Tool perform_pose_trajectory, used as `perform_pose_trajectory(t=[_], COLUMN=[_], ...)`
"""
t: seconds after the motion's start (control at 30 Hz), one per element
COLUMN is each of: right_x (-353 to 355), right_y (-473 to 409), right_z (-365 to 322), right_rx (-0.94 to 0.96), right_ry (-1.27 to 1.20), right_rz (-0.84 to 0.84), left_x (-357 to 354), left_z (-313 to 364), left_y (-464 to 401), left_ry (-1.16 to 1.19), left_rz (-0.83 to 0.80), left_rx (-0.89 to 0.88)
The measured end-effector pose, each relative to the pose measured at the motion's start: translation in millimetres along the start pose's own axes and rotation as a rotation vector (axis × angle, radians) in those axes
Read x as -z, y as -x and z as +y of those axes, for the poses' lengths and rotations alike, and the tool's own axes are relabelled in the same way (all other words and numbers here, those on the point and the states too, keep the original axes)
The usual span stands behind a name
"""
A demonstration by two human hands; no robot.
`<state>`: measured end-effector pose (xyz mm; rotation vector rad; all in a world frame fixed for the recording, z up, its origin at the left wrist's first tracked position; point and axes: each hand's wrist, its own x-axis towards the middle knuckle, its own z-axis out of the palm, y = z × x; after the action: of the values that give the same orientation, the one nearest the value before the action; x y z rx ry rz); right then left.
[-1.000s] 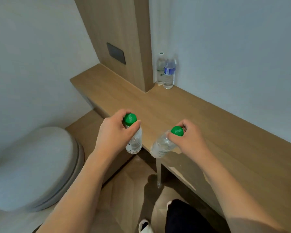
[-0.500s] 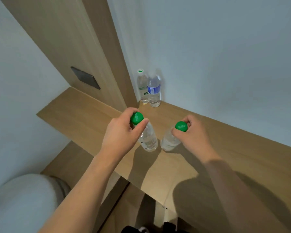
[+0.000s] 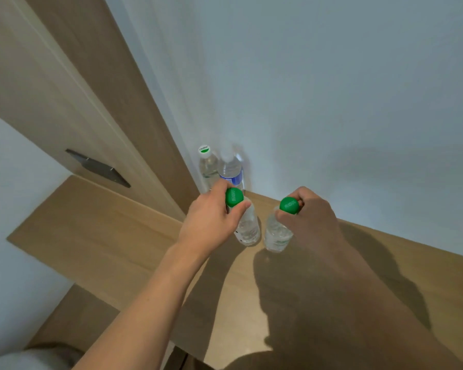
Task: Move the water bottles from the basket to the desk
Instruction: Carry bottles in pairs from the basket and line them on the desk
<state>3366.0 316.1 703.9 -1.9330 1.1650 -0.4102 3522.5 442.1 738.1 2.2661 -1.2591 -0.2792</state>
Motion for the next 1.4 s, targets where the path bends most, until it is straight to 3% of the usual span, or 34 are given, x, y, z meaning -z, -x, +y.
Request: perform_pose_trajectory(t=[0.27,0.47,0.6,0.97,1.2,1.4], right_x=[-5,-16,-23,-41,-32,-13], right_y=[-53,-84,-98,-102,-56,2], right_z=[-2,1,1,1,1,4], right_rx=[-0.015,-0.014,-0.011,0.019,-0.012,0.058], right_ry=[-0.009,0.012,0.051,0.016,0.028,0.058], right_rz=[0.026,0.027,0.043,0.122,0.096,0.158], left_x=[-34,-44,-56,-62,-63,-54], left_z=[0,-5,-12,-29,-27,-8], left_y=[-75,-127,-142,-98,-40,-10], left_ry=[-0.043,-0.063,-0.102,-0.013,-0.09,-0.142], left_rz=[-0.085,-0.038,-0.12,-0.11,-0.282,-0.121], left_rx=[-0.003,-0.036,-0.05,0.026,0.057,-0.101])
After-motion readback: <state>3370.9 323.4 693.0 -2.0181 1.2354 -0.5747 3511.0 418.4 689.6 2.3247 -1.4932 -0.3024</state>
